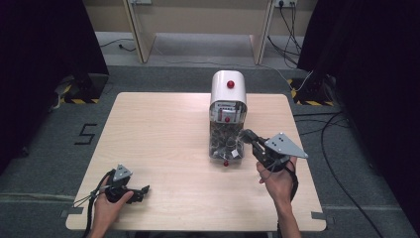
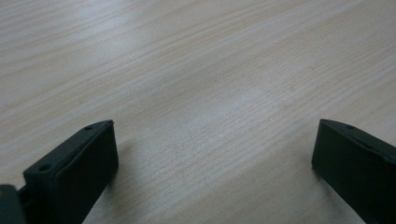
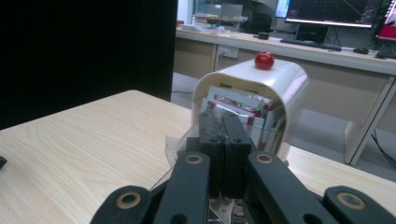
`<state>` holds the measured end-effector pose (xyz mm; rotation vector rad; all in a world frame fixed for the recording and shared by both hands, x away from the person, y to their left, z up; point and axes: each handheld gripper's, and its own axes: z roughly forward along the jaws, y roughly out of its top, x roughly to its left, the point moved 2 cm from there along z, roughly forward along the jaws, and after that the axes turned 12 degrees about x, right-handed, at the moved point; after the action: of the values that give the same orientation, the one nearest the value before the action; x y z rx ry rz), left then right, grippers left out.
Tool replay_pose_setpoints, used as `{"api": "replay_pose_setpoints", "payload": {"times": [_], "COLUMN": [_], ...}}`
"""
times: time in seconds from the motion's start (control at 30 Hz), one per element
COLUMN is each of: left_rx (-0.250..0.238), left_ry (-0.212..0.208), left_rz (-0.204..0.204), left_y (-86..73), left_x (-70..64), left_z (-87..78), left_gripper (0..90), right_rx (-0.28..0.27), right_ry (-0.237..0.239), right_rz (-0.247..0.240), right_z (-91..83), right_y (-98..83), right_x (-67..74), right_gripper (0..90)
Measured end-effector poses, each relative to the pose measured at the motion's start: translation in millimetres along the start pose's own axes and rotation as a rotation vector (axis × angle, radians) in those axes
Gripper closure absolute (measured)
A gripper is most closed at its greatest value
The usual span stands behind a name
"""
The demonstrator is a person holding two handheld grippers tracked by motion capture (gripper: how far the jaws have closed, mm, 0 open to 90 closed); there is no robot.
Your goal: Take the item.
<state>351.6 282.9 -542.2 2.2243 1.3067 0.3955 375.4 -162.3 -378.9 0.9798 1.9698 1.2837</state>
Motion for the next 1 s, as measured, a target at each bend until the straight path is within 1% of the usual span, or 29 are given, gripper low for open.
{"api": "replay_pose_setpoints", "payload": {"times": [0.07, 0.1, 0.27, 0.4, 0.5, 0.53, 0.8, 1.0], "left_rx": [-0.001, -0.001, 0.000, 0.000, -0.001, 0.000, -0.001, -0.001], "left_ry": [0.000, 0.000, 0.000, 0.000, 0.000, 0.000, 0.000, 0.000], "left_rz": [-0.001, -0.001, 0.000, 0.001, 0.000, 0.002, 0.001, 0.001], "left_y": [0.0, 0.0, 0.0, 0.0, 0.0, 0.0, 0.1, 0.0], "left_x": [0.0, 0.0, 0.0, 0.0, 0.0, 0.1, 0.1, 0.1], "left_z": [0.0, 0.1, 0.0, 0.0, 0.0, 0.0, 0.0, 0.0], "left_gripper": [0.0, 0.0, 0.0, 0.0, 0.0, 0.0, 0.0, 0.0], "right_rx": [-0.003, -0.007, -0.007, -0.018, -0.026, -0.027, -0.046, -0.042], "right_ry": [-0.007, -0.012, -0.026, -0.044, -0.055, -0.055, -0.077, -0.095], "right_rz": [0.006, 0.000, 0.021, 0.031, 0.036, 0.045, 0.050, 0.060], "right_z": [-5.4, -6.8, -16.6, -25.6, -32.2, -34.1, -49.9, -57.8], "right_y": [-0.7, -0.8, -5.2, -6.8, -7.3, -7.8, -9.9, -15.4], "right_x": [-3.1, -4.8, -13.2, -20.3, -23.8, -24.3, -31.5, -37.2], "right_gripper": [89.8, 89.8, 89.7, 89.7, 89.7, 89.7, 89.7, 89.7]}}
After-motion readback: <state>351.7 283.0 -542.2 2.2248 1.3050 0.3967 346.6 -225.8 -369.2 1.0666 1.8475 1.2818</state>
